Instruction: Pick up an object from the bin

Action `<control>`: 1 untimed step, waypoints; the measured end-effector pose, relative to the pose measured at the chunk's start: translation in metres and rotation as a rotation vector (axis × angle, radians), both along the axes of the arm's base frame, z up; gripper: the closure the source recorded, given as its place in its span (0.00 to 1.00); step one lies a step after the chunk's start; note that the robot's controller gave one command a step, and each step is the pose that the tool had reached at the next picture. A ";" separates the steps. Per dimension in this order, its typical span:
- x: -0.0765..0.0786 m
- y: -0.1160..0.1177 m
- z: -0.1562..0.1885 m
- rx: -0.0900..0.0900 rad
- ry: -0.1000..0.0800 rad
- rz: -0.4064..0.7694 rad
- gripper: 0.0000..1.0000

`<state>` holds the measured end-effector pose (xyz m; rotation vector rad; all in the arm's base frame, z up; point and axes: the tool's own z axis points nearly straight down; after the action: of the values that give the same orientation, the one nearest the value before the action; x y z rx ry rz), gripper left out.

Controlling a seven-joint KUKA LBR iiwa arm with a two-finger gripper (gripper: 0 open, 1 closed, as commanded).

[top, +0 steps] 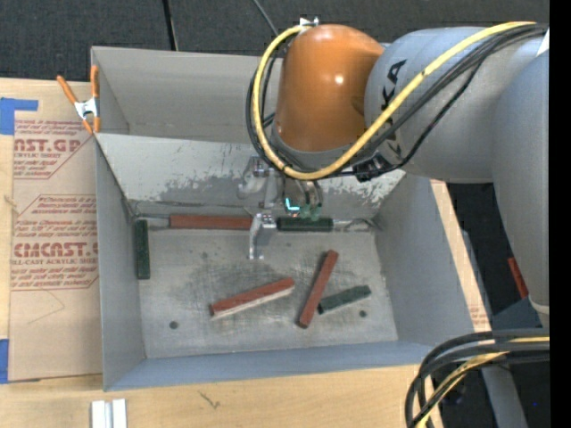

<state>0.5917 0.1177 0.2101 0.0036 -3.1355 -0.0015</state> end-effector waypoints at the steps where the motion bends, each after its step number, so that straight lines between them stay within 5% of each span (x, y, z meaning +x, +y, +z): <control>1: 0.002 -0.001 0.005 0.001 -0.008 -0.001 0.00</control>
Offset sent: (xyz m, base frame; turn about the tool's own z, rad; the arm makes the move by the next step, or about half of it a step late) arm -0.0388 -0.0034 -0.1374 -0.3889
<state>0.5934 0.1171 0.2147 0.0017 -3.1434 -0.0026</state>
